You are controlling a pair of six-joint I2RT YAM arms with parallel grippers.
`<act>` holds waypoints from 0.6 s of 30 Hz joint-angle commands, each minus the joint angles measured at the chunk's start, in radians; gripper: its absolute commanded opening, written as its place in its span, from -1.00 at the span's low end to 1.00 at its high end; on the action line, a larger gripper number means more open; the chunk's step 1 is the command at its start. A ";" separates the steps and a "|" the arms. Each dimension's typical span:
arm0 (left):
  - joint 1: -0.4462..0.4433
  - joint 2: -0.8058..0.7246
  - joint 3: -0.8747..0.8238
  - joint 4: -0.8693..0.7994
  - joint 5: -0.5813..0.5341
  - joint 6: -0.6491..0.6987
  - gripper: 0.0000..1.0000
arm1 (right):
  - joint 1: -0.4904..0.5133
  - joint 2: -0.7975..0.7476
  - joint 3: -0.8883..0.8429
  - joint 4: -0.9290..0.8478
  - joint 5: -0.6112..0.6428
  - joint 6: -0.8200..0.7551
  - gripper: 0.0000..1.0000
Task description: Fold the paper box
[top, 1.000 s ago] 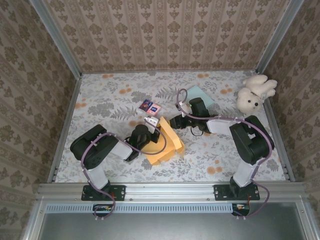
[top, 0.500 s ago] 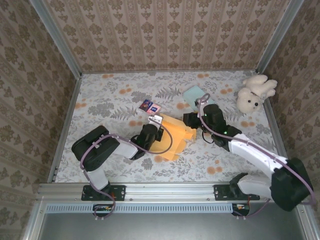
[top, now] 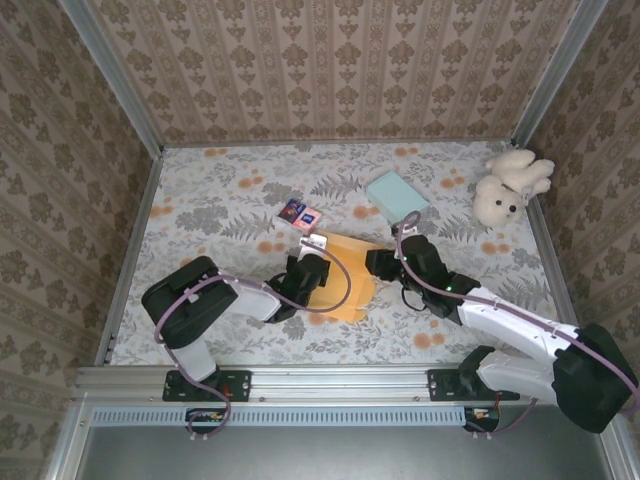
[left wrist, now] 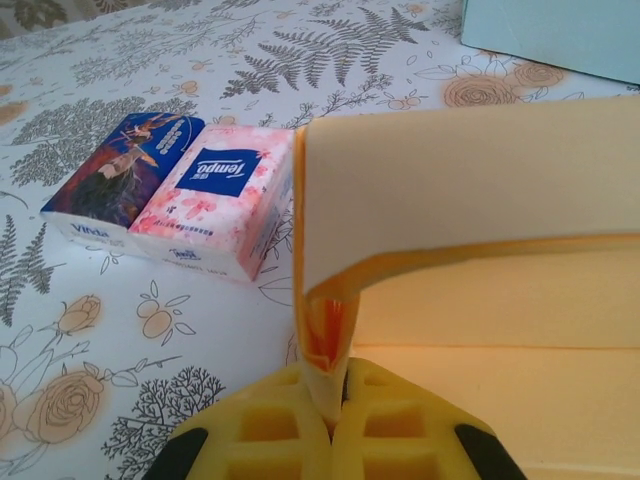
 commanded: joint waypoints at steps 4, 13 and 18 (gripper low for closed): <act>-0.035 -0.007 -0.010 -0.095 -0.053 -0.064 -1.00 | 0.017 0.054 -0.023 0.102 0.027 0.093 -0.03; -0.080 0.002 -0.005 -0.087 -0.070 -0.092 -1.00 | 0.025 0.089 -0.038 0.207 -0.011 0.168 0.02; -0.092 0.016 -0.005 -0.075 -0.066 -0.114 -1.00 | 0.025 0.154 -0.061 0.333 -0.082 0.246 0.03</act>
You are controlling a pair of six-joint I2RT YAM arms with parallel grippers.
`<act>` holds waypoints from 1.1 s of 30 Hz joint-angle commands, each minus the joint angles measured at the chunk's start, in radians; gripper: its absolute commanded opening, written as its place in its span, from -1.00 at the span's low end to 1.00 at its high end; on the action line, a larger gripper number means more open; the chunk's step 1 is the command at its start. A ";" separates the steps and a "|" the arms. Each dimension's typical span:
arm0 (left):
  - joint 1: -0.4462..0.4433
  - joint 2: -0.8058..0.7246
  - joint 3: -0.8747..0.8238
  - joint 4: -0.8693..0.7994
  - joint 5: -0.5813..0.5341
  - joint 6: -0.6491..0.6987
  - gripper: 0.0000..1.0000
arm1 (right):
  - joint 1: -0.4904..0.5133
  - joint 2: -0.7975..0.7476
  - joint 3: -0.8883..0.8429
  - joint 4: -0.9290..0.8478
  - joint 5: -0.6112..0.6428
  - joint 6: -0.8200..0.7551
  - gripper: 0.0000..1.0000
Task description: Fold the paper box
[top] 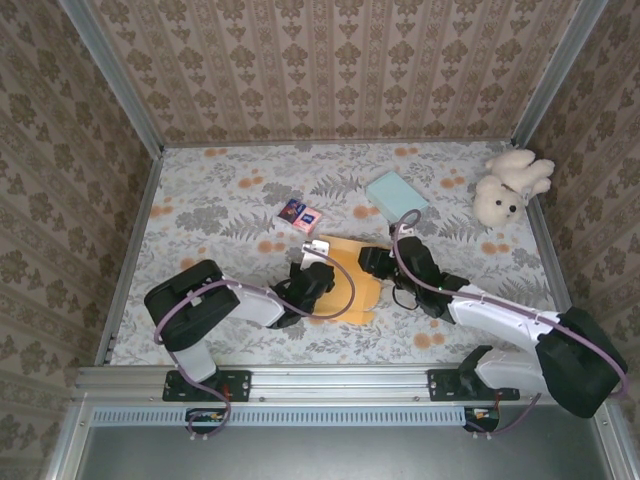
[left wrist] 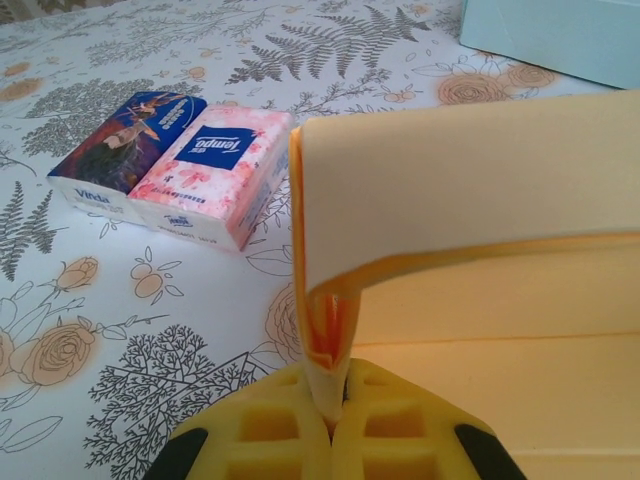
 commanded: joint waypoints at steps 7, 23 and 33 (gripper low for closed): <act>-0.025 0.021 -0.017 -0.042 -0.009 -0.052 -1.00 | 0.010 0.039 -0.092 0.157 -0.009 0.089 0.03; -0.027 -0.003 -0.039 -0.050 -0.008 -0.074 -1.00 | -0.002 0.003 -0.180 0.064 0.167 -0.124 0.15; -0.036 -0.019 -0.039 -0.065 -0.023 -0.075 -1.00 | -0.047 0.184 -0.176 0.239 0.132 -0.139 0.16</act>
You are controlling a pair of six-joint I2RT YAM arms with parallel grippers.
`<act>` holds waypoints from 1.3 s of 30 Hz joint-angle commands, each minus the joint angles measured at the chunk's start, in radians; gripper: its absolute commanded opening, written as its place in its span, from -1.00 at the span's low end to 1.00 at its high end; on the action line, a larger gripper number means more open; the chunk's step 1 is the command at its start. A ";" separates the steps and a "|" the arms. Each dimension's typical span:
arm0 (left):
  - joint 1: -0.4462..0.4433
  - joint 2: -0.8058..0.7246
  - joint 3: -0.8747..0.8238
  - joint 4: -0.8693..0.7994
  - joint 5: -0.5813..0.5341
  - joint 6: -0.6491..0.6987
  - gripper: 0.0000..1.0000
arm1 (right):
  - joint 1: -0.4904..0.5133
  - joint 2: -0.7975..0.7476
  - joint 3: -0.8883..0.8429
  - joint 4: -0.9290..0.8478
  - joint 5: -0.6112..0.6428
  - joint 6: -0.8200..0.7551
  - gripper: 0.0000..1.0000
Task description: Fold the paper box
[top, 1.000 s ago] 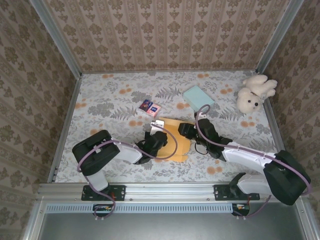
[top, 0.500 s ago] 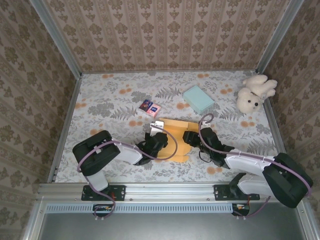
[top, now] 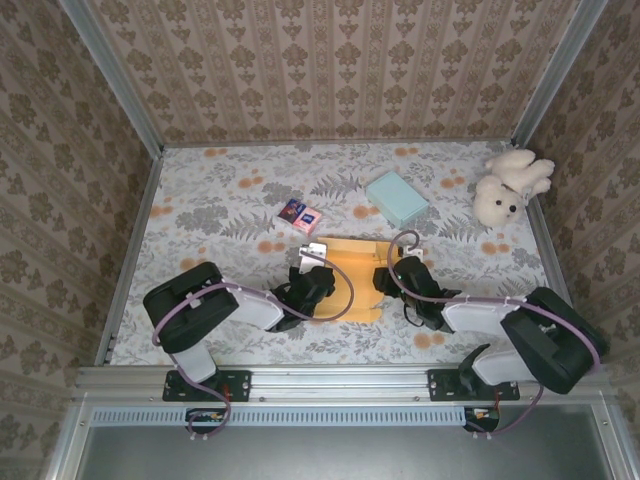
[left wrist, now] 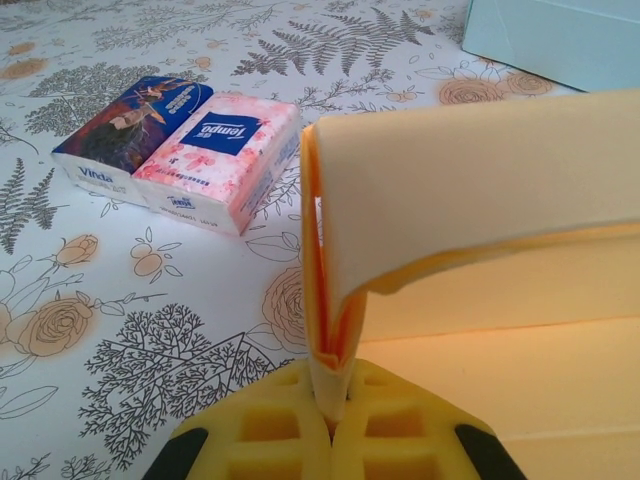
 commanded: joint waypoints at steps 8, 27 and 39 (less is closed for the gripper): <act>-0.021 -0.006 -0.016 -0.065 -0.003 0.003 -1.00 | -0.003 0.079 -0.008 0.290 -0.071 -0.102 0.15; -0.028 -0.028 0.010 -0.157 -0.033 -0.040 -1.00 | 0.005 -0.155 -0.059 0.141 0.107 -0.156 0.13; -0.032 -0.044 0.015 -0.182 -0.033 -0.038 -1.00 | -0.128 -0.153 -0.012 -0.040 0.146 -0.087 0.07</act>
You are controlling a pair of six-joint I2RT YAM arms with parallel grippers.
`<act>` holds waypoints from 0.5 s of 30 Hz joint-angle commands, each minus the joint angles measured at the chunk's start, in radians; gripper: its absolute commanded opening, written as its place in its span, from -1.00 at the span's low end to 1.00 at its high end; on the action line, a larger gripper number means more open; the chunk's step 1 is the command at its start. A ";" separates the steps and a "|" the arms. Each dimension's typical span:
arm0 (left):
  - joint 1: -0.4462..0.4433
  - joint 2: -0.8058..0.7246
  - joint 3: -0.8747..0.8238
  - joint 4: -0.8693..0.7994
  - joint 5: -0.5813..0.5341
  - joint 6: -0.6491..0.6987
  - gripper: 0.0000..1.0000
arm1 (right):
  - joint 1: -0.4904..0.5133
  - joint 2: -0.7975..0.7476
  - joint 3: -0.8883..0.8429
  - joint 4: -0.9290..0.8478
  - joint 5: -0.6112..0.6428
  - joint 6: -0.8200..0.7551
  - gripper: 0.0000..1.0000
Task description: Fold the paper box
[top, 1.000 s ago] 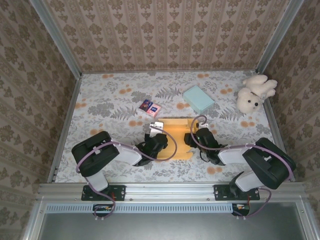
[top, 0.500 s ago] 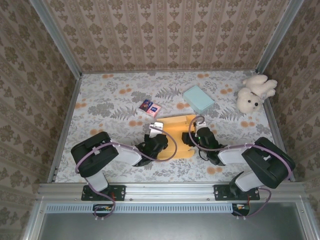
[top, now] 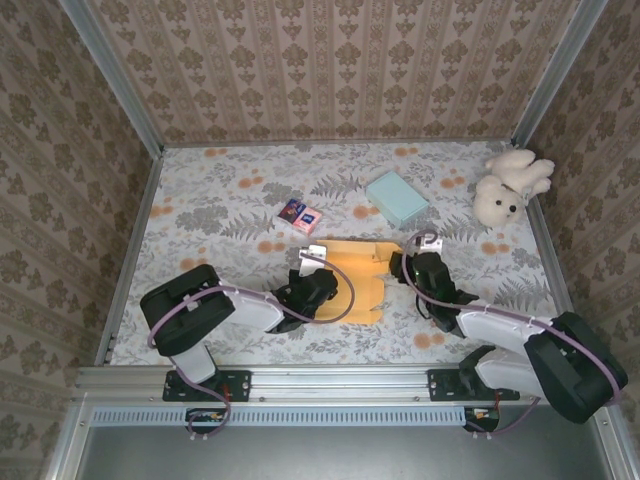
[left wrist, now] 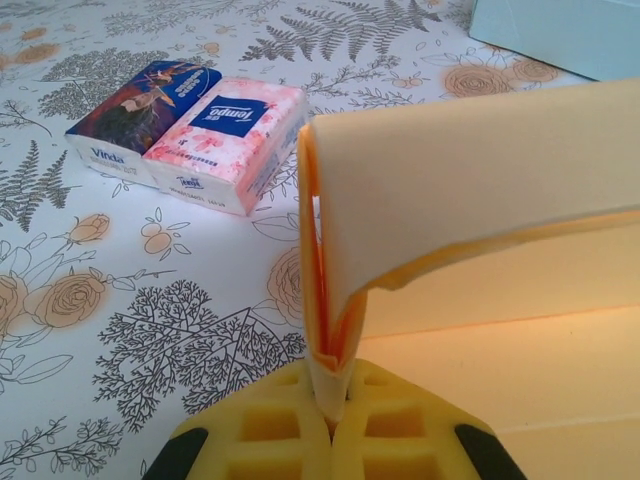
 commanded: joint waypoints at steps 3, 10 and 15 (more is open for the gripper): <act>-0.004 -0.025 0.007 -0.108 -0.017 0.014 -1.00 | 0.000 -0.006 0.016 -0.067 -0.053 0.066 0.06; -0.004 -0.017 0.020 -0.124 -0.041 0.006 -1.00 | 0.147 -0.258 0.008 -0.288 0.012 0.123 0.07; -0.004 -0.015 0.027 -0.135 -0.050 -0.008 -1.00 | 0.226 -0.336 -0.012 -0.326 -0.007 0.183 -0.07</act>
